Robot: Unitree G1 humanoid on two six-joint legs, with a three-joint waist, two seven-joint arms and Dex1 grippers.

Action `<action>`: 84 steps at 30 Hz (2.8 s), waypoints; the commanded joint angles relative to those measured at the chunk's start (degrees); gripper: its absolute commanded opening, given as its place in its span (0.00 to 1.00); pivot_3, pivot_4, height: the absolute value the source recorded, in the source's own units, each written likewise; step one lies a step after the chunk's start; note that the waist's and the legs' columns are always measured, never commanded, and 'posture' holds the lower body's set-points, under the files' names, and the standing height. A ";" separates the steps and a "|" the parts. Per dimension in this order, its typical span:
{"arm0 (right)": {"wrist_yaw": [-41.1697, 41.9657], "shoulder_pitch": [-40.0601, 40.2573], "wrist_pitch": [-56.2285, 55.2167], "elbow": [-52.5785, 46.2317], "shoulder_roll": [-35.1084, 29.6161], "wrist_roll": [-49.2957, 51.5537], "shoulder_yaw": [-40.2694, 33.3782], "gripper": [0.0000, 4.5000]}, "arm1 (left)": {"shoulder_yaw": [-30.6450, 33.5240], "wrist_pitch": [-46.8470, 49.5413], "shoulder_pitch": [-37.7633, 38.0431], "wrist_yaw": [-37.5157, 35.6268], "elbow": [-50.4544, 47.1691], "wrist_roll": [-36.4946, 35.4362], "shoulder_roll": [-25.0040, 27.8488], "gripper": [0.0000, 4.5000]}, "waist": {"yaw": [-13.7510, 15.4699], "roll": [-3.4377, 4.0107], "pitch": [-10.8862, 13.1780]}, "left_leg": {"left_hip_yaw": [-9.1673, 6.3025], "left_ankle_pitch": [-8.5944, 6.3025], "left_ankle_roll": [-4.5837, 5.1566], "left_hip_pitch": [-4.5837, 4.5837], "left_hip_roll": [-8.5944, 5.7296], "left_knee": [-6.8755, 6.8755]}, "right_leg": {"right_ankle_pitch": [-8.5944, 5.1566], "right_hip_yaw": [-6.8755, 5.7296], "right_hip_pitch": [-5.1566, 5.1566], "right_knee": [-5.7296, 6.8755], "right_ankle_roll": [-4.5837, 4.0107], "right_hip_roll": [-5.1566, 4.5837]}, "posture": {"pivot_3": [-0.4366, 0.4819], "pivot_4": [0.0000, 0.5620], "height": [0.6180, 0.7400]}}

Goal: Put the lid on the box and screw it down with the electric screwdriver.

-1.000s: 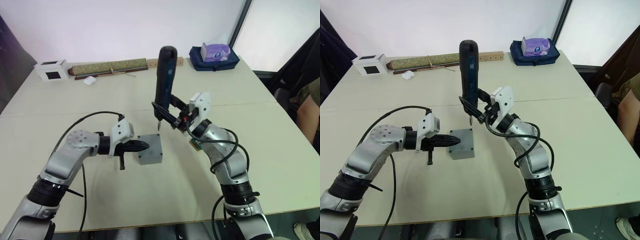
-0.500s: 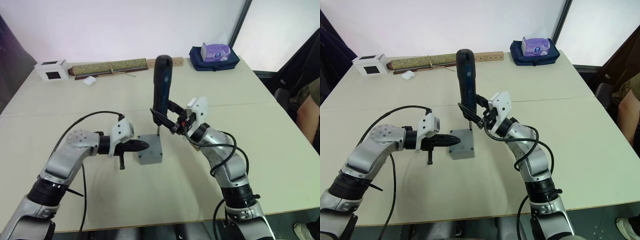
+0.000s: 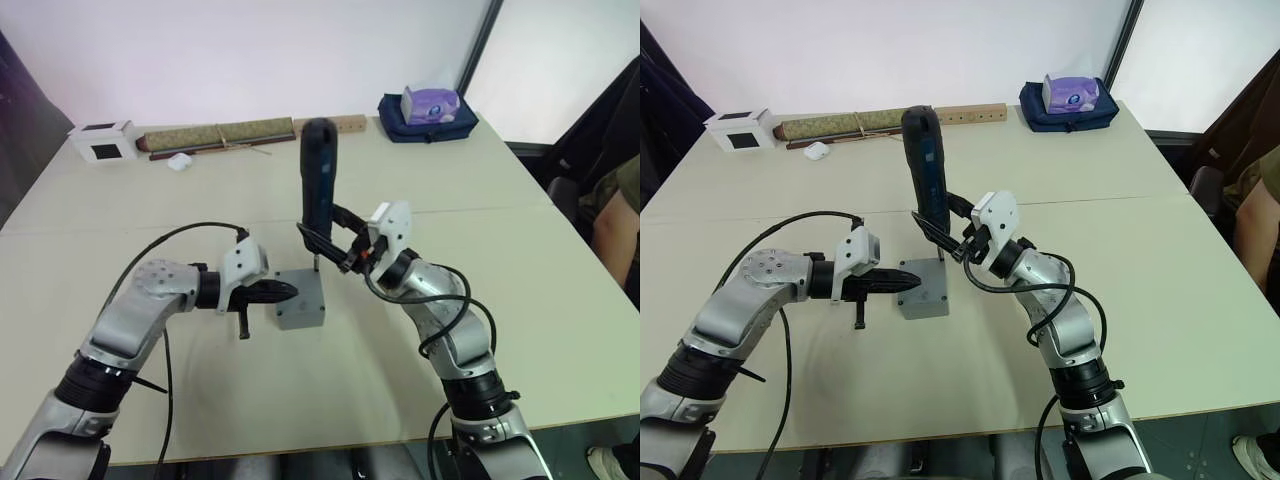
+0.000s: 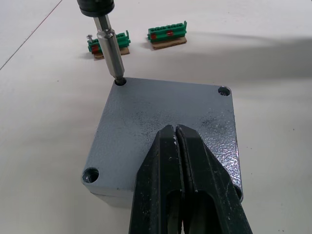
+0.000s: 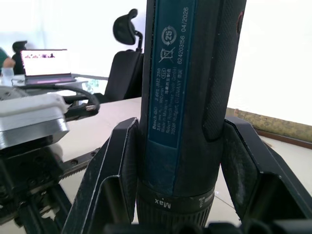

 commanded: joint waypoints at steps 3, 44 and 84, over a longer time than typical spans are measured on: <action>-0.19 1.07 5.84 2.31 -1.60 -1.78 2.62 0.41 | -1.18 0.36 1.00 -0.14 0.50 1.49 0.29 0.00 | -0.04 0.01 -0.01 | 0.01 -0.01 0.01 0.59 0.01 -0.13 | -0.02 0.00 0.57 -0.11 -0.01 0.01 | 0.48 0.27 1.00; -18.09 -16.65 39.66 -15.44 -5.99 20.59 -16.94 0.41 | 0.27 1.08 -0.76 -0.70 -4.03 0.20 -0.69 0.00 | 0.29 0.02 -1.14 | -0.10 0.00 0.00 0.62 0.15 -0.76 | -0.25 0.07 0.42 -0.46 -0.27 0.00 | 0.48 0.27 1.00; -3.33 -22.57 53.16 -2.48 -37.09 8.63 -1.20 1.00 | 6.92 5.06 2.62 6.38 -10.70 -3.31 6.93 0.00 | -0.54 0.30 -0.44 | 0.12 -0.02 0.04 -0.31 0.07 -0.62 | -0.17 0.09 -0.50 -0.49 -0.10 0.09 | 0.48 0.27 1.00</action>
